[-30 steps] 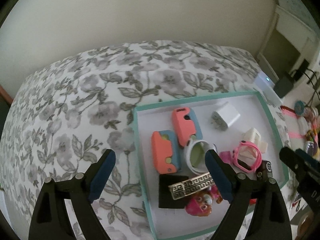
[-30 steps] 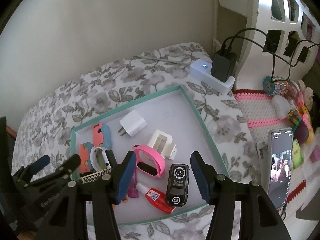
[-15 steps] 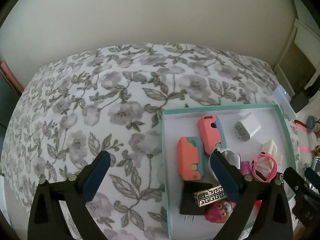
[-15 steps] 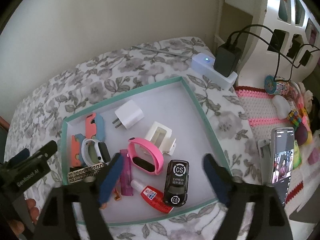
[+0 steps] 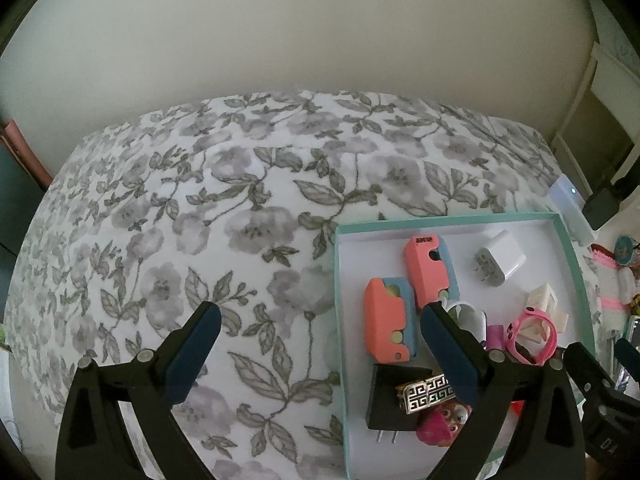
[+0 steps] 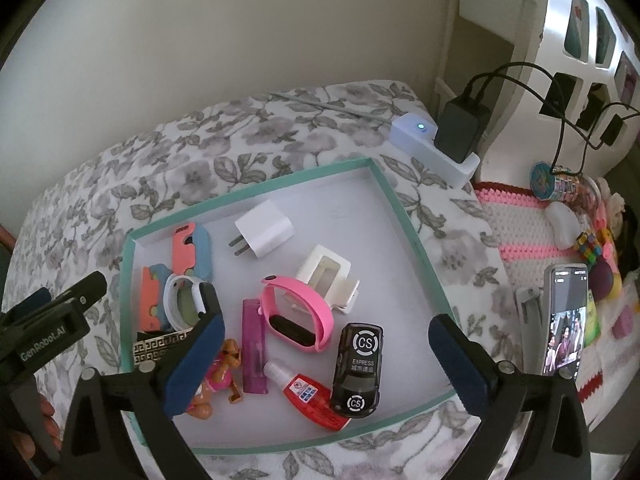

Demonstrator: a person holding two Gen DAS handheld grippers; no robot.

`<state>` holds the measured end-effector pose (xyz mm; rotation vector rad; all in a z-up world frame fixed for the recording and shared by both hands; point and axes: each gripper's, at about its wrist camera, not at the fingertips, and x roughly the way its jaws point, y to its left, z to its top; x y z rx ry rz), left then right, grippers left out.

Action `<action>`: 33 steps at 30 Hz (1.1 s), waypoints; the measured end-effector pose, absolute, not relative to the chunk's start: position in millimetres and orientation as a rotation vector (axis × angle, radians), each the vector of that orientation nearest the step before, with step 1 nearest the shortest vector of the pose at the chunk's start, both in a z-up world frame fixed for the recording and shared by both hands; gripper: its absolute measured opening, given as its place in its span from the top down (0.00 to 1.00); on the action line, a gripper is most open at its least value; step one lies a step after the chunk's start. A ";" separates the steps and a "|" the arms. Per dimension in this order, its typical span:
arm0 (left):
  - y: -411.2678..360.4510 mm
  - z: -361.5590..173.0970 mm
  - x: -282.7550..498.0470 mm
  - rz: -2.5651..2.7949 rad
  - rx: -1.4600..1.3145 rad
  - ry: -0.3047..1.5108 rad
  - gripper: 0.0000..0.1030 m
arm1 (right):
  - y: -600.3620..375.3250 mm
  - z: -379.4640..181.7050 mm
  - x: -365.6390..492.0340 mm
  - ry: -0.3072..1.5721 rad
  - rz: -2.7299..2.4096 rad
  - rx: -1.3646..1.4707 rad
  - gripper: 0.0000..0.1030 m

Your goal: Organize rigid objects

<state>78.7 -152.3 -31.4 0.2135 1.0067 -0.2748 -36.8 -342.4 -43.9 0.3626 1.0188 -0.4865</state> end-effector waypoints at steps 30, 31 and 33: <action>-82.9 -15.8 40.2 -0.197 0.189 1.013 0.03 | -277.1 -26.5 -50.2 1.013 -0.438 0.251 0.00; -80.7 -16.0 38.8 -0.194 0.191 1.015 0.03 | -274.4 -26.2 -51.6 1.014 -0.438 0.243 0.00; -77.3 -16.2 35.8 -0.193 0.196 1.018 0.03 | -270.9 -26.8 -53.8 1.017 -0.437 0.234 0.00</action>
